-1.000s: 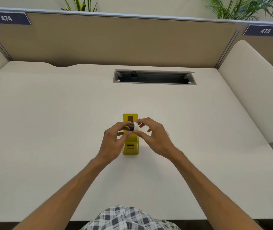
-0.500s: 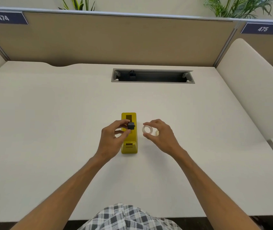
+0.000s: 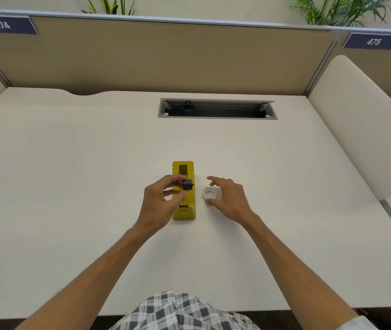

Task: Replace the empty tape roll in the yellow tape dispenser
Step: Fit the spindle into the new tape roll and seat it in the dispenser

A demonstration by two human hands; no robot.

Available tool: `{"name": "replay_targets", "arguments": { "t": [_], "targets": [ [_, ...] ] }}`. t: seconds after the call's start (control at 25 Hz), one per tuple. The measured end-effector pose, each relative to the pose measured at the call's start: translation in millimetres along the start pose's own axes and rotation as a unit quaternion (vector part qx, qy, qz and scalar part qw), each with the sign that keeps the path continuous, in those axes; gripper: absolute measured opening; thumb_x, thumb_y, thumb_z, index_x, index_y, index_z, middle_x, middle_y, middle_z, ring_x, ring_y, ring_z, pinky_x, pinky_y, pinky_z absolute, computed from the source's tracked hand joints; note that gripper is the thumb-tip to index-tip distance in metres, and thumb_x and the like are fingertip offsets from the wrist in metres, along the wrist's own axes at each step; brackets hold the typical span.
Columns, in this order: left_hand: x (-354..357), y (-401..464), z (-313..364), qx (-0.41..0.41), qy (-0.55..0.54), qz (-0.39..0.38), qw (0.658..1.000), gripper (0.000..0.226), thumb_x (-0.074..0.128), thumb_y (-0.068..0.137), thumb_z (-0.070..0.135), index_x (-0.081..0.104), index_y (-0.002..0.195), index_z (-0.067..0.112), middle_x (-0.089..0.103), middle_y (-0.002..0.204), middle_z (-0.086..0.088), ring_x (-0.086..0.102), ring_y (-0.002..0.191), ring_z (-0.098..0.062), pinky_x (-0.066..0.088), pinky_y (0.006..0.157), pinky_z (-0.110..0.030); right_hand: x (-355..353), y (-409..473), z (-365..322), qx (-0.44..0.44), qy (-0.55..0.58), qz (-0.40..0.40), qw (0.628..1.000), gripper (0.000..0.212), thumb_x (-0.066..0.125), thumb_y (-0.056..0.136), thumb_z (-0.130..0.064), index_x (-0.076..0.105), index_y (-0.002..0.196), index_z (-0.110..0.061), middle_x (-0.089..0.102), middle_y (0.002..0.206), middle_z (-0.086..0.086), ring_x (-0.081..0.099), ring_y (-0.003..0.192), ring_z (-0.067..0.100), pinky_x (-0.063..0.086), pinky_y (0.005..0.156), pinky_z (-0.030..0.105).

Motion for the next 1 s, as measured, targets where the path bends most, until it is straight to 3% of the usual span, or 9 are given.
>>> {"name": "replay_targets", "arguments": {
  "t": [0.12, 0.28, 0.4, 0.64, 0.76, 0.84, 1.0],
  "targets": [
    [-0.9, -2.0, 0.2, -0.001, 0.0, -0.001, 1.0, 0.031, 0.068, 0.082, 0.001, 0.068, 0.109, 0.016, 0.071, 0.103, 0.002, 0.068, 0.096, -0.016, 0.057, 0.083, -0.026, -2.8, -4.2, -7.8, -0.018, 0.052, 0.037, 0.998, 0.051, 0.073, 0.083, -0.031, 0.057, 0.131, -0.025, 0.065, 0.119, -0.006, 0.056, 0.111, 0.014, 0.041, 0.099, 0.037],
    [-0.5, -3.0, 3.4, 0.007, 0.004, -0.001, 1.0, 0.032, 0.068, 0.081, -0.001, 0.068, 0.108, 0.016, 0.071, 0.103, 0.002, 0.068, 0.096, -0.016, 0.057, 0.083, -0.026, -7.9, -16.7, -31.0, -0.025, 0.248, 0.053, 0.967, 0.019, 0.063, 0.093, -0.031, 0.069, 0.109, -0.025, 0.071, 0.087, -0.013, 0.063, 0.081, 0.0, 0.045, 0.072, 0.013],
    [0.7, -3.5, 6.6, 0.021, 0.003, -0.001, 1.0, 0.032, 0.069, 0.081, -0.001, 0.068, 0.109, 0.015, 0.071, 0.103, 0.001, 0.068, 0.097, -0.015, 0.057, 0.082, -0.028, -10.5, -23.1, -48.8, -0.047, 0.326, 0.035, 0.944, 0.021, 0.057, 0.097, -0.036, 0.073, 0.095, -0.022, 0.07, 0.074, -0.009, 0.062, 0.066, 0.002, 0.047, 0.064, 0.012],
    [-1.7, -5.6, 16.9, 0.045, 0.001, -0.008, 0.999, 0.037, 0.07, 0.08, 0.001, 0.064, 0.113, 0.018, 0.07, 0.104, 0.002, 0.067, 0.098, -0.015, 0.056, 0.081, -0.025, -17.0, -26.3, -57.4, -0.035, 0.382, 0.024, 0.923, 0.014, 0.066, 0.092, -0.027, 0.075, 0.099, -0.02, 0.073, 0.079, -0.019, 0.066, 0.078, -0.001, 0.045, 0.07, 0.007],
    [-5.9, -4.1, 18.2, 0.017, 0.008, -0.011, 1.0, 0.033, 0.068, 0.085, 0.01, 0.063, 0.113, 0.026, 0.068, 0.103, 0.007, 0.067, 0.095, -0.009, 0.057, 0.075, -0.022, -20.1, -27.2, -57.2, -0.025, 0.394, 0.021, 0.919, 0.015, 0.069, 0.09, -0.027, 0.075, 0.102, -0.021, 0.075, 0.089, -0.014, 0.068, 0.088, 0.002, 0.047, 0.075, 0.01],
    [-6.3, -2.9, 14.9, -0.013, 0.013, -0.009, 1.0, 0.018, 0.062, 0.091, 0.016, 0.066, 0.108, 0.023, 0.07, 0.096, 0.005, 0.068, 0.089, -0.011, 0.058, 0.069, -0.03, -20.6, -28.9, -56.6, -0.026, 0.392, 0.023, 0.919, 0.015, 0.069, 0.09, -0.026, 0.074, 0.103, -0.021, 0.076, 0.094, -0.01, 0.068, 0.091, 0.005, 0.048, 0.076, 0.011],
    [-2.3, -4.2, 12.0, -0.036, 0.004, -0.03, 0.999, 0.019, 0.06, 0.093, 0.02, 0.068, 0.11, 0.014, 0.072, 0.092, -0.002, 0.069, 0.082, -0.017, 0.058, 0.069, -0.031, -20.6, -31.7, -55.1, -0.026, 0.382, 0.006, 0.924, 0.021, 0.069, 0.09, -0.02, 0.071, 0.111, -0.017, 0.074, 0.1, -0.002, 0.068, 0.093, 0.009, 0.051, 0.078, 0.02]
  ]
}}
Point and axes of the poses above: each hand's wrist, its own y-axis towards the middle knuckle, its own x-axis out of the palm, z = x × y, the point moved 2 cm from there along y, towards the middle knuckle
